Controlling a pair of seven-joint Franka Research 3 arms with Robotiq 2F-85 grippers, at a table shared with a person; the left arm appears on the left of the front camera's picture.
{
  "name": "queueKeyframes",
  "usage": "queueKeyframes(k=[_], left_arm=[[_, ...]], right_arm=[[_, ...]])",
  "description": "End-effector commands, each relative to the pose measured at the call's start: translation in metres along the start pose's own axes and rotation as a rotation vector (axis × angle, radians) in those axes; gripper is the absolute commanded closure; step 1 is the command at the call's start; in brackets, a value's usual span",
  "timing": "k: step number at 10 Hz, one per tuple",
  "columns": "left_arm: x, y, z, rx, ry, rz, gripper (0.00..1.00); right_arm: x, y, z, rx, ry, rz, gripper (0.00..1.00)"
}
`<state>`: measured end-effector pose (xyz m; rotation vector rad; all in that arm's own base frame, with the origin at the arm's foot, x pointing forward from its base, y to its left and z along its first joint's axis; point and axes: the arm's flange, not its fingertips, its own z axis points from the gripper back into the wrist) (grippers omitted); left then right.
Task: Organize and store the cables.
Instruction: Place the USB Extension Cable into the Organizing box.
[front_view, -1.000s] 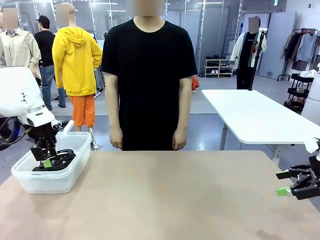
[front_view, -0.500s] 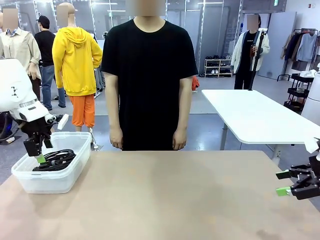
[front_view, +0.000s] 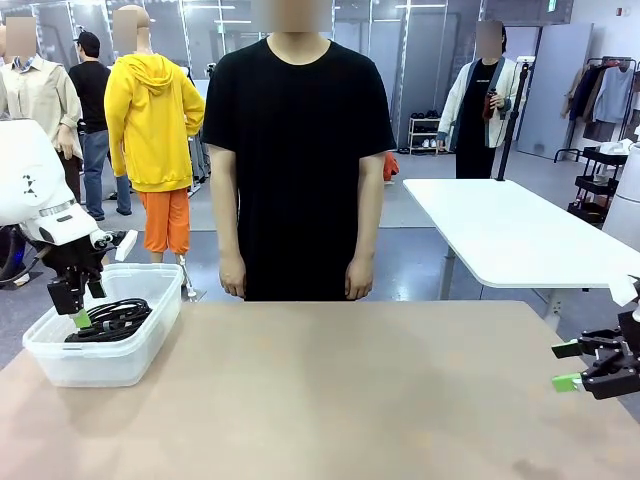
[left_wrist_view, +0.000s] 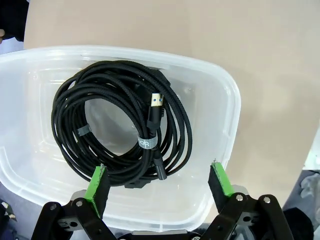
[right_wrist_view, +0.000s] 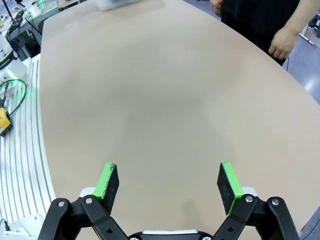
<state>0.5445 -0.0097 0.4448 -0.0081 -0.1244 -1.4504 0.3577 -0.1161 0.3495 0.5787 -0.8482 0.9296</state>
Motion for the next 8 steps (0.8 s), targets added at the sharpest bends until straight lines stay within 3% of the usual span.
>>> queueKeyframes(k=[1, 8], left_arm=[[0.0003, 0.0033, 0.0014, 0.001, 0.000, -0.001, 0.00], [0.0003, 0.0033, 0.0014, 0.001, 0.000, -0.001, 0.00]], right_arm=[[0.0036, -0.0011, -0.0008, -0.010, -0.009, -0.024, 0.00], [0.0036, -0.0011, -0.0008, -0.010, -0.009, -0.024, 0.00]])
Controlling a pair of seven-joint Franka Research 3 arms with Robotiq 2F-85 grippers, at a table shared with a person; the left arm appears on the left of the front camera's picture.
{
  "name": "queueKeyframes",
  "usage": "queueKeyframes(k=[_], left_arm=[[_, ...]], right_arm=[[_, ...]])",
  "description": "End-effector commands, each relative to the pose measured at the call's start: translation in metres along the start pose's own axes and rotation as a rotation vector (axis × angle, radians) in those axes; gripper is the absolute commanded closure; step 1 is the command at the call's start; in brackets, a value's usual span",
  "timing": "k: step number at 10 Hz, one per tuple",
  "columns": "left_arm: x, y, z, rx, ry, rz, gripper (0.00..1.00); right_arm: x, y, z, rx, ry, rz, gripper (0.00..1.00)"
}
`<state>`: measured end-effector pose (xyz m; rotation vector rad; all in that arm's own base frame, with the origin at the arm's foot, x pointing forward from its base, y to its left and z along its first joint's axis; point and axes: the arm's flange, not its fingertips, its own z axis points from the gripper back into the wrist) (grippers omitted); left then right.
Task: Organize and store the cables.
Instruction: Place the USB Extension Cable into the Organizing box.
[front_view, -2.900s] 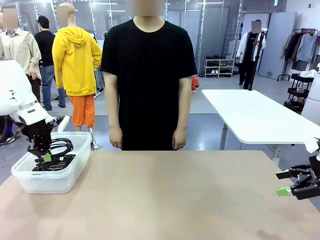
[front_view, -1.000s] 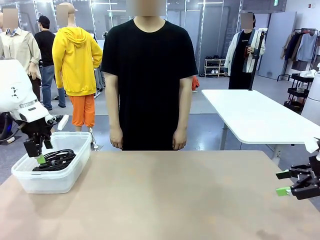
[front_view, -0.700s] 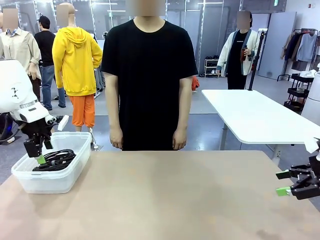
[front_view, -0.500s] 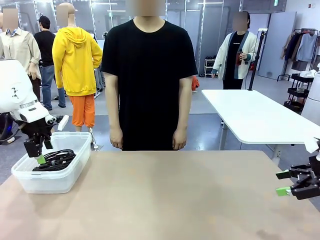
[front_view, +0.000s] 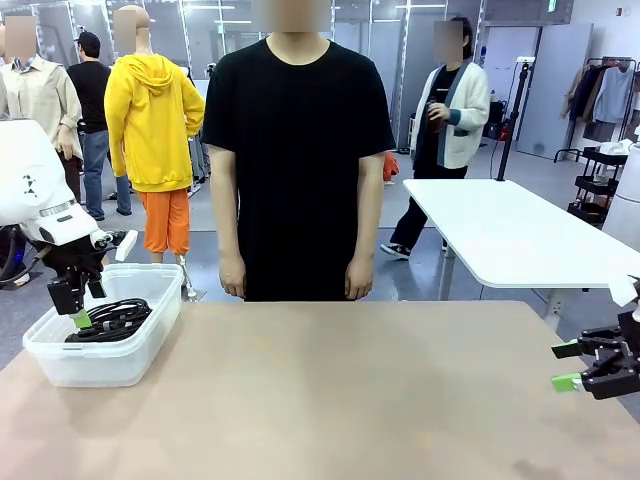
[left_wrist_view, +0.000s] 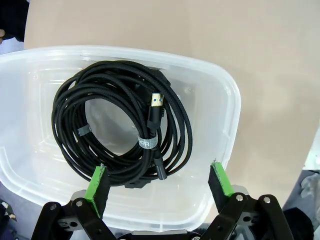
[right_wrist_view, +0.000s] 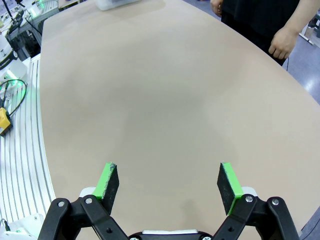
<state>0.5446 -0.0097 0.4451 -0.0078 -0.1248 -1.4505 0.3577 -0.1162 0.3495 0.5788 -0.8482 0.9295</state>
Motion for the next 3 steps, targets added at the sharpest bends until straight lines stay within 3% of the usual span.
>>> queueKeyframes(k=[1, 3], left_arm=[[0.0002, 0.0032, 0.0012, 0.000, 0.000, -0.001, 0.00], [0.0002, 0.0032, 0.0012, 0.000, 0.000, -0.001, 0.00]], right_arm=[[0.0036, -0.0011, -0.0008, -0.010, -0.009, -0.024, 0.00], [0.0036, -0.0011, -0.0008, -0.010, -0.009, -0.024, 0.00]])
